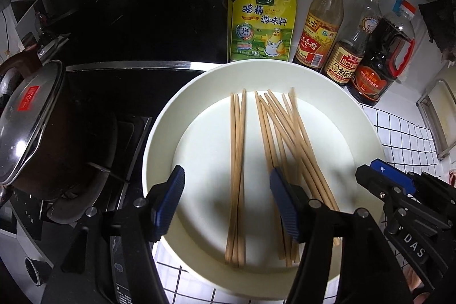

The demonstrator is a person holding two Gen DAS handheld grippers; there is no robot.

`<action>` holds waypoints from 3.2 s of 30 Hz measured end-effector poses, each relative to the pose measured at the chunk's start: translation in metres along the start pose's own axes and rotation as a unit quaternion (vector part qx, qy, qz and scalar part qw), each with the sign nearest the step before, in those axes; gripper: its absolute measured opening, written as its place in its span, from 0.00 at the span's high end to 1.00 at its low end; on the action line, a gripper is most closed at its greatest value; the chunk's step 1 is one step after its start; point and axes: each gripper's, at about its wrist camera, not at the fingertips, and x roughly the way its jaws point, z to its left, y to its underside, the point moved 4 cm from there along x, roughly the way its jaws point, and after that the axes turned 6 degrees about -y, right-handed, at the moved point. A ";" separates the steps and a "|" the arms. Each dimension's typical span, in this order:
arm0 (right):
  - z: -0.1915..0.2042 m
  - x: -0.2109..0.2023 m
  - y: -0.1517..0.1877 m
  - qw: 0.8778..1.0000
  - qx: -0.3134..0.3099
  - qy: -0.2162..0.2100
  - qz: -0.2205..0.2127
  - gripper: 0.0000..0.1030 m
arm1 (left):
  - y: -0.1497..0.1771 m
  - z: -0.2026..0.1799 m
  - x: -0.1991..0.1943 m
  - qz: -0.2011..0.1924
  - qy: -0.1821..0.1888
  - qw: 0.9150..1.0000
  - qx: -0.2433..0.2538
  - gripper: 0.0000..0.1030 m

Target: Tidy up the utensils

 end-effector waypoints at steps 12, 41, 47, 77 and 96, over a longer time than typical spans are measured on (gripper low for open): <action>0.011 -0.019 0.011 1.000 -0.013 -0.006 -0.009 0.72 | 0.007 0.006 -0.026 -0.021 -0.005 1.000 -0.010 0.38; 0.018 -0.040 0.014 0.999 -0.024 -0.012 -0.024 0.68 | 0.018 0.021 -0.047 -0.028 -0.014 0.999 -0.025 0.29; 0.018 -0.042 0.014 0.999 -0.027 -0.012 -0.027 0.68 | 0.018 0.021 -0.049 -0.028 -0.014 0.999 -0.025 0.26; 0.013 -0.046 0.017 0.999 -0.021 -0.009 -0.028 0.62 | 0.016 0.022 -0.051 -0.030 -0.023 0.999 -0.021 0.09; 0.011 -0.044 0.018 0.999 -0.016 -0.008 -0.030 0.58 | 0.017 0.024 -0.048 -0.022 -0.021 0.999 -0.029 0.06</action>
